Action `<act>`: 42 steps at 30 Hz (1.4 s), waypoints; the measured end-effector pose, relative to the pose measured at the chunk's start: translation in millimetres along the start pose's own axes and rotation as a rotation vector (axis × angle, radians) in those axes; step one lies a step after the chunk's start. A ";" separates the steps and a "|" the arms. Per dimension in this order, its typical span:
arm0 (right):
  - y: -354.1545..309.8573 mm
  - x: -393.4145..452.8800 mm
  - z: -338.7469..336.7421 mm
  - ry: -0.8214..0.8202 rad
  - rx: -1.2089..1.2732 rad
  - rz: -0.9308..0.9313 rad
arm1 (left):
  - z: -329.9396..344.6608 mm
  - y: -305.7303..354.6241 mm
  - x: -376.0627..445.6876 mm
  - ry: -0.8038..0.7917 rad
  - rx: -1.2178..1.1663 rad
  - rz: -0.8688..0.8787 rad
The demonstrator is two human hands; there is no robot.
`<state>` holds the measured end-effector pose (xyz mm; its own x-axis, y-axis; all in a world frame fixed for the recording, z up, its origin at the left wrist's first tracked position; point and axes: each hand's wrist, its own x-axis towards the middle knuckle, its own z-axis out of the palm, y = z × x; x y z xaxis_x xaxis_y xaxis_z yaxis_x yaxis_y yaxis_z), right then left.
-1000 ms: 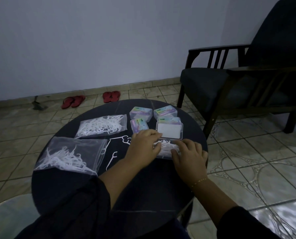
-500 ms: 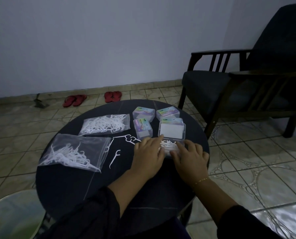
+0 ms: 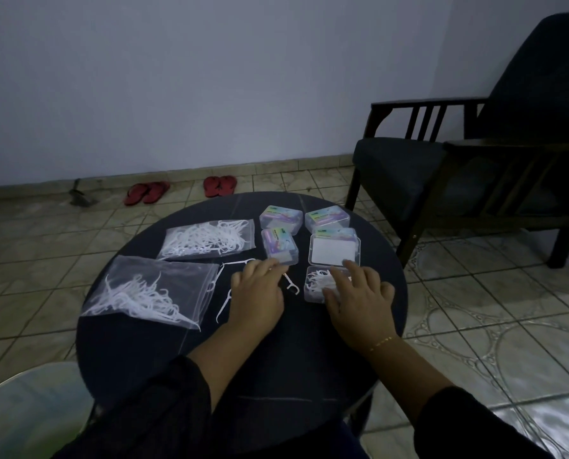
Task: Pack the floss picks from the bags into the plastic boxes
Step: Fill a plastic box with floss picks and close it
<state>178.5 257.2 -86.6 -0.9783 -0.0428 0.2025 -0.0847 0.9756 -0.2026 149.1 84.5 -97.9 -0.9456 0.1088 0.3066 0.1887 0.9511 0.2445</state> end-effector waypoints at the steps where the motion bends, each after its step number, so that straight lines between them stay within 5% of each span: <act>1: -4.8 1.9 -1.9 -0.010 -0.017 -0.030 | -2.3 -5.8 2.4 -0.008 0.040 -0.012; 8: -47.2 23.5 -1.6 -0.067 -0.117 -0.224 | -20.1 -39.4 17.1 -0.065 0.272 -0.038; 18: -68.8 51.2 9.8 -0.200 -0.260 -0.142 | -14.7 -40.8 44.3 -0.164 0.336 -0.123; 31: -76.8 51.8 25.4 -0.131 -0.202 -0.134 | -16.2 -46.2 31.7 -0.191 0.249 -0.030; 42: -76.6 30.2 17.1 -0.168 -0.157 -0.324 | -25.3 -39.8 11.0 -0.246 0.210 0.005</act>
<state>152.2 177.5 -81.3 -0.9242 -0.3755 0.0692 -0.3765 0.9264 -0.0020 137.9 40.5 -81.0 -0.9853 0.1561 0.0696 0.1591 0.9864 0.0403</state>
